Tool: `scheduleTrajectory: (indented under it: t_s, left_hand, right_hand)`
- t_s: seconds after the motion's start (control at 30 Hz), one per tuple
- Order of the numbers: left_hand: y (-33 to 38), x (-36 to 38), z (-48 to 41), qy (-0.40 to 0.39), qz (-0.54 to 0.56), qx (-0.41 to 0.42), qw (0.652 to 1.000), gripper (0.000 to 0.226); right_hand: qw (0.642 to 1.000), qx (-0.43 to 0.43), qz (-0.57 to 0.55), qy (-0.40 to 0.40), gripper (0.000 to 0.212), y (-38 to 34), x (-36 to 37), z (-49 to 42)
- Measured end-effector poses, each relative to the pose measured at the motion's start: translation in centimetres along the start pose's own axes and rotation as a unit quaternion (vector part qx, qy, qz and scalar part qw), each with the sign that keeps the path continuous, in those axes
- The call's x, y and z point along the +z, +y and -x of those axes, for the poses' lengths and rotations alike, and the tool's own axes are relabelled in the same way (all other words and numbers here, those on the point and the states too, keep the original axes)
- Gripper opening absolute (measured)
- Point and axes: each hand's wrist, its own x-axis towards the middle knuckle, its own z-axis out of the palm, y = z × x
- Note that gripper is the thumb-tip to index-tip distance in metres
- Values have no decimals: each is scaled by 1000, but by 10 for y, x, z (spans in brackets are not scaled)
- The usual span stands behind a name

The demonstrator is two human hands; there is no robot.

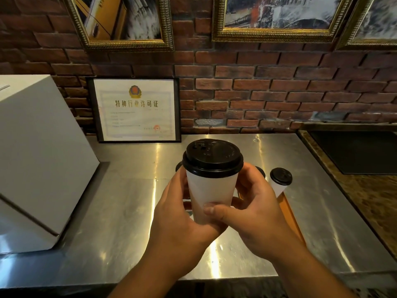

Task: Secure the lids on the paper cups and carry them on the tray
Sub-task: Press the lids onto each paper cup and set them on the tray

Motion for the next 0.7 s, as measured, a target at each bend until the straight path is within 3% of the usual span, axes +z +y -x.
scheduleTrajectory:
  t_s: [0.47, 0.7]
  left_hand:
    - [0, 5, -3, 0, 17, 13, 1000, 100]
    - [2, 1, -2, -3, 20, 32, 999, 101]
  right_hand:
    - [1000, -11, 8, 8, 91, -2, -2, -1]
    - [1000, 19, 0, -23, 83, -8, -5, 0]
